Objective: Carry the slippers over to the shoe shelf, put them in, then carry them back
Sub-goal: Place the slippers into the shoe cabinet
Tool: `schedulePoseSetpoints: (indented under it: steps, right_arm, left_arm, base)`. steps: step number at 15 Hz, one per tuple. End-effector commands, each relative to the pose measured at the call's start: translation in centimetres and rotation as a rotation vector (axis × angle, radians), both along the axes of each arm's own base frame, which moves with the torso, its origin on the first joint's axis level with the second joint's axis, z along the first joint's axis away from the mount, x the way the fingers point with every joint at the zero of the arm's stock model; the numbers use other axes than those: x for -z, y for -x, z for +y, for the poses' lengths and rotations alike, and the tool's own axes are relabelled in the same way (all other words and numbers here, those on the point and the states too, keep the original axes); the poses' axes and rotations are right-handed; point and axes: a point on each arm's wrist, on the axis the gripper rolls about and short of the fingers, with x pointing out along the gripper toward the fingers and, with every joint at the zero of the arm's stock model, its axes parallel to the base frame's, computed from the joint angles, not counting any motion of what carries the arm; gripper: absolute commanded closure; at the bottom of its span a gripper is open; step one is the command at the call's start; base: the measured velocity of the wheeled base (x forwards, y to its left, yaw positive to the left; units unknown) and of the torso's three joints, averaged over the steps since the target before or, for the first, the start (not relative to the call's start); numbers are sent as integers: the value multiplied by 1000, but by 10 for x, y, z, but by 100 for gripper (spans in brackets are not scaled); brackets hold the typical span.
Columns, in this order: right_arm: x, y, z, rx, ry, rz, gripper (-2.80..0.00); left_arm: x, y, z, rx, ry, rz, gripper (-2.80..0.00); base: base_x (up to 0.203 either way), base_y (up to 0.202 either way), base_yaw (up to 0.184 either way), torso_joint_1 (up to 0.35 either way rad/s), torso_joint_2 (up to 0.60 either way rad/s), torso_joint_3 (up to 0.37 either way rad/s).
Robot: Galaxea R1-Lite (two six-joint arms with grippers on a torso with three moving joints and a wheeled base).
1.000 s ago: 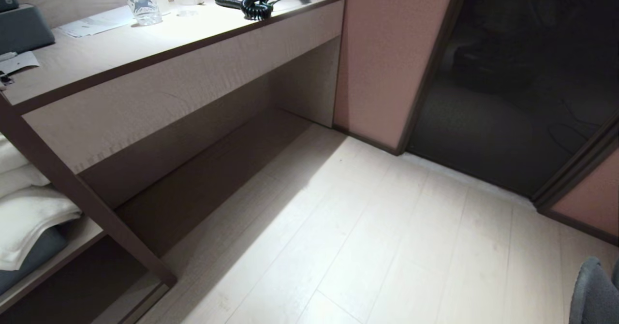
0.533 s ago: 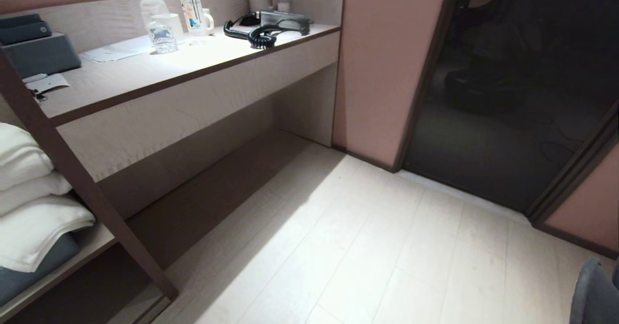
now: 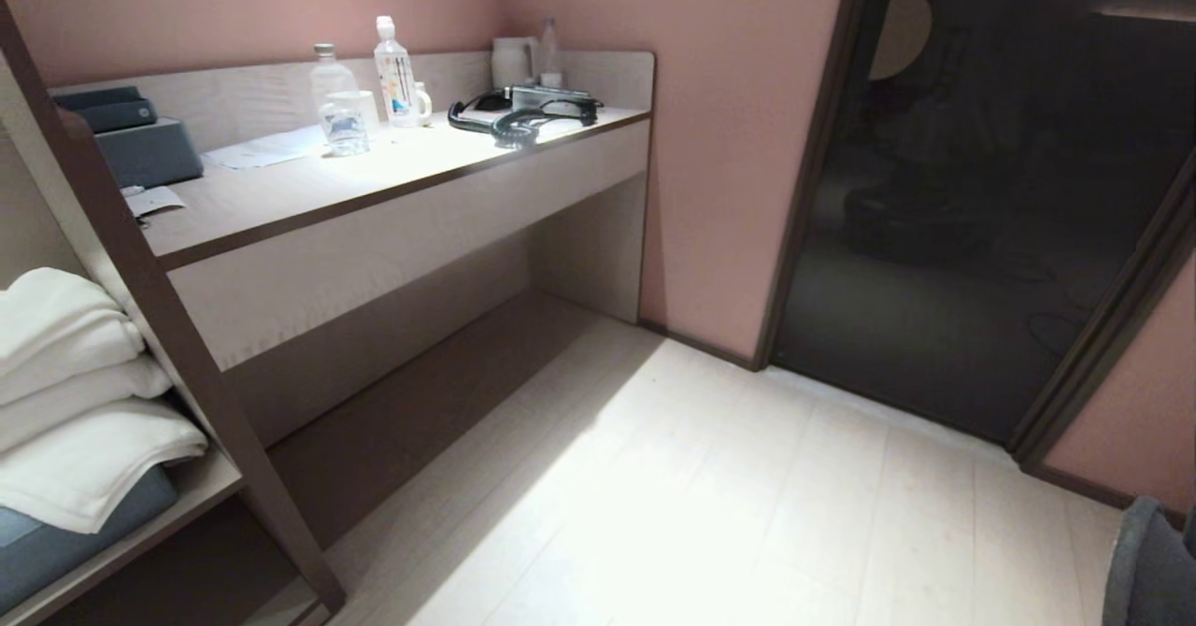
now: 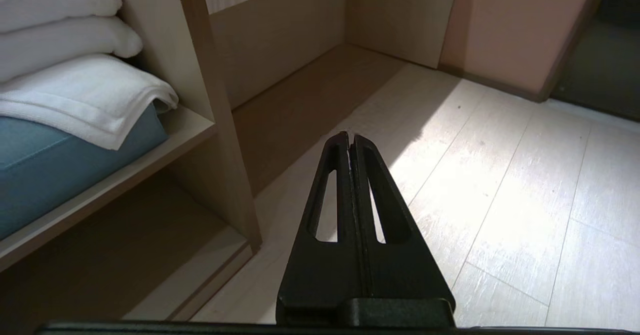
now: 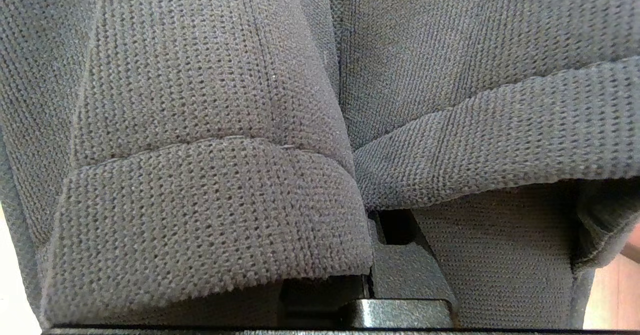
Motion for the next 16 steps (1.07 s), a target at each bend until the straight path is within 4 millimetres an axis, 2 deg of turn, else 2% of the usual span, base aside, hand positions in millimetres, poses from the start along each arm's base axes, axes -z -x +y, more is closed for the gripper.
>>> schedulePoseSetpoints:
  steps: [1, 6, 16]
  right_arm:
    - [0, 0, 0, 0, 0, 0, 0]
    - [0, 0, 0, 5, -96, 5, 0]
    - [1, 0, 0, 9, -79, 8, 0]
  left_arm:
    - [0, 0, 0, -1, 1, 0, 0]
    - [0, 0, 0, 0, -2, 0, 0]
    - [0, 0, 0, 0, -5, 0, 0]
  base:
    - [0, 0, 0, 0, 4, 192]
    - [0, 0, 0, 4, 3, 39]
    - [0, 0, 0, 0, 0, 0]
